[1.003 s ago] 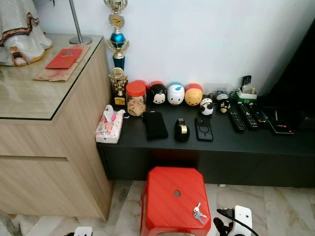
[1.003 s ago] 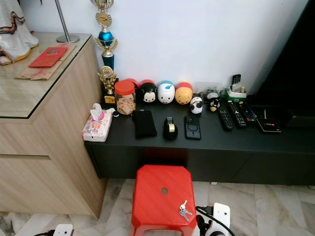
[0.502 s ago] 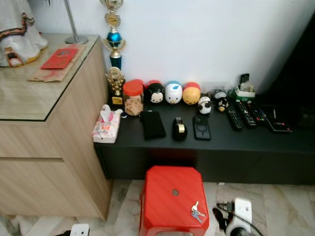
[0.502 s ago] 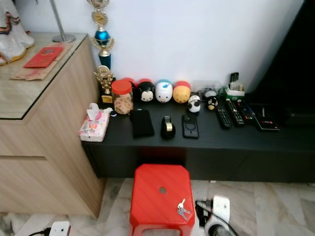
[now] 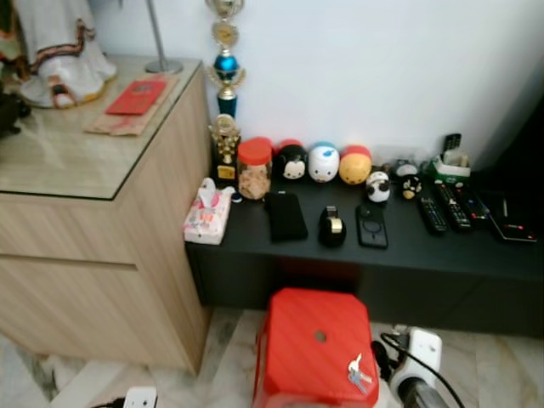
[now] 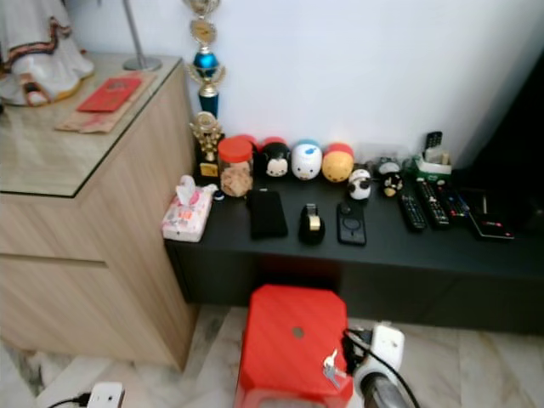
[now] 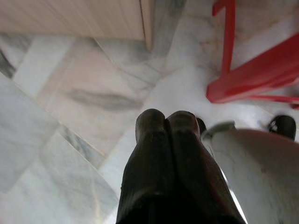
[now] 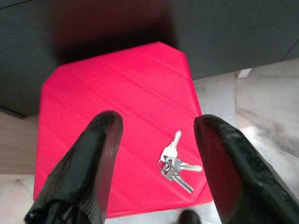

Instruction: Hang keys on a hook

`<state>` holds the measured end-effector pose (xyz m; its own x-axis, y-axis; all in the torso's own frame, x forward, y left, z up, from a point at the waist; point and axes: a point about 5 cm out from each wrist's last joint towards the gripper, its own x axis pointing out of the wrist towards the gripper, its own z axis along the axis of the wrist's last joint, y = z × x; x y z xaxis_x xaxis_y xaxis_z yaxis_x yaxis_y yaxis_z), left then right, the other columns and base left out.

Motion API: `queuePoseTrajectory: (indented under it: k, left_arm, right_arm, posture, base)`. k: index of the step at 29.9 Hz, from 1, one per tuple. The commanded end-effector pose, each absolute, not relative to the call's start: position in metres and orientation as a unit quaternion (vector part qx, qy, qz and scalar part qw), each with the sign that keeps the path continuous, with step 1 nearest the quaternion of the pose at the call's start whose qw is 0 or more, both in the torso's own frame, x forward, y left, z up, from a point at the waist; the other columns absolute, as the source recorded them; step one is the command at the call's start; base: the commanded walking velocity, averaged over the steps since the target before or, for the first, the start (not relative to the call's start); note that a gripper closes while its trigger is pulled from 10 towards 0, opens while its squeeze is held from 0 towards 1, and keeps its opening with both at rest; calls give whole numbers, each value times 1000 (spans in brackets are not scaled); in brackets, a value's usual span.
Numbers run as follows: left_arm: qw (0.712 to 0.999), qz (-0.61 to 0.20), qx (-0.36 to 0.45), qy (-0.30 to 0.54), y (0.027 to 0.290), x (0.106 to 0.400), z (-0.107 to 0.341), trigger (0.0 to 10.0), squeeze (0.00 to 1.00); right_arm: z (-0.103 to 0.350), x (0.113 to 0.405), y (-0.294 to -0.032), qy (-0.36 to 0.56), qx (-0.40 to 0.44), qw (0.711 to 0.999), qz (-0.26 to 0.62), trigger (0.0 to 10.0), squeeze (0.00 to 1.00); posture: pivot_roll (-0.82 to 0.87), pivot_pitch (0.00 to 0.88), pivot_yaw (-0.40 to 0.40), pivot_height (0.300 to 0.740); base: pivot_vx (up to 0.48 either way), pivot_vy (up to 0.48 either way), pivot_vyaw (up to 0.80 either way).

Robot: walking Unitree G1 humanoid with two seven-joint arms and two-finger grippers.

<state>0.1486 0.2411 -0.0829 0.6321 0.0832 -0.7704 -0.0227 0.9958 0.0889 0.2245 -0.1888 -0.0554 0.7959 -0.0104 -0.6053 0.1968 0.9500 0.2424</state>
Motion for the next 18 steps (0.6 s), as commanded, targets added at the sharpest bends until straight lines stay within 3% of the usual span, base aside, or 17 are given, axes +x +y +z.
queuePoseTrajectory:
  k: [1,5,14,17,18]
  left_arm:
    - [902,24,31,429,237,146,-85,10000,0]
    - [906,19,34,422,237,148,-84,10000,0]
    - [920,-6,56,387,235,155,-78,10000,0]
    - [944,-25,54,325,221,192,-62,10000,0]
    - [960,-42,57,270,204,234,-39,10000,0]
  right_arm:
    - [-54,225,-197,310,147,937,-70,10000,0]
    - [-52,229,-197,305,149,938,-70,10000,0]
    - [-51,230,-196,304,151,938,-73,10000,0]
    - [-51,229,-196,303,152,938,-73,10000,0]
    - [-51,229,-195,303,153,938,-73,10000,0]
  posture:
    - [-18,0,-25,740]
    - [-19,0,-24,740]
    - [-12,0,-22,740]
    - [-10,0,-20,740]
    - [-10,0,-19,740]
  base:
    - [0,0,0]
    - [0,480,0]
    - [0,0,0]
    - [0,0,0]
    - [0,0,0]
